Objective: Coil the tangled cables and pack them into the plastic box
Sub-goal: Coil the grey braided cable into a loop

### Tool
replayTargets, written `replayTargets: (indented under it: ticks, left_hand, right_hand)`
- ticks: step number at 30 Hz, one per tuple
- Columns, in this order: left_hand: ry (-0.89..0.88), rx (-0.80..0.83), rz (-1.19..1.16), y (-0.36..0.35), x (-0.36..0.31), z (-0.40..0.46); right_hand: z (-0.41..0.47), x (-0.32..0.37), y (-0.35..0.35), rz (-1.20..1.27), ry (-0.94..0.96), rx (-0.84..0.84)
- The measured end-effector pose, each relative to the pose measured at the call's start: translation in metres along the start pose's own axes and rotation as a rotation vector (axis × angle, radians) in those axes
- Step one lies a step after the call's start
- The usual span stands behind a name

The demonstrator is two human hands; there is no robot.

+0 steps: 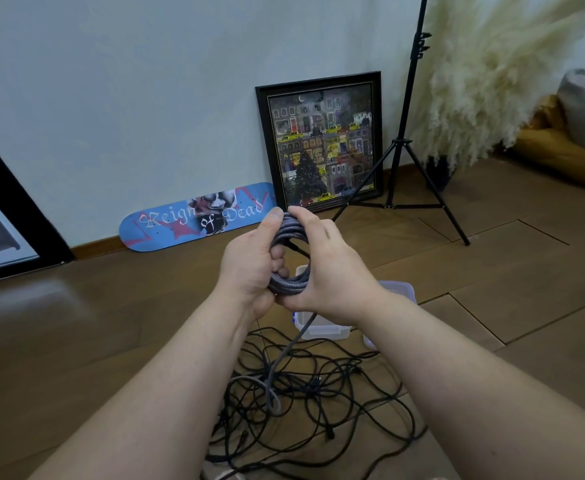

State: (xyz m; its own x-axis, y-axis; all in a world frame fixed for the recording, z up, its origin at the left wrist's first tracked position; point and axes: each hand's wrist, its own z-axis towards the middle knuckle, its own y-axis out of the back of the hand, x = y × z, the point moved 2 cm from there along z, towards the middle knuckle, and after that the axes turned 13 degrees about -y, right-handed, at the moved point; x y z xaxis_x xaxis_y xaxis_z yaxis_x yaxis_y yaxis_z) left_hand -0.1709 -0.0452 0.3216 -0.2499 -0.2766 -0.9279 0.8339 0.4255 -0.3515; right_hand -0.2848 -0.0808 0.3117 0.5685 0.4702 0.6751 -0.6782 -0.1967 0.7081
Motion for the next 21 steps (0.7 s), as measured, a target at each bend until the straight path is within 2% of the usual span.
replayTargets:
  ticks: [8,14,21]
  left_hand:
    - [-0.095,0.021,0.133,0.006,-0.003,0.002]
    - [-0.067,0.009,0.147,0.009,-0.01,-0.002]
    - [-0.126,-0.028,0.268,0.015,-0.003,0.002]
  right_hand:
    - [0.002,0.004,-0.003,0.017,0.004,-0.007]
    - [0.003,0.007,-0.006,0.046,0.011,0.007]
    - [0.002,0.008,-0.008,0.052,0.011,0.089]
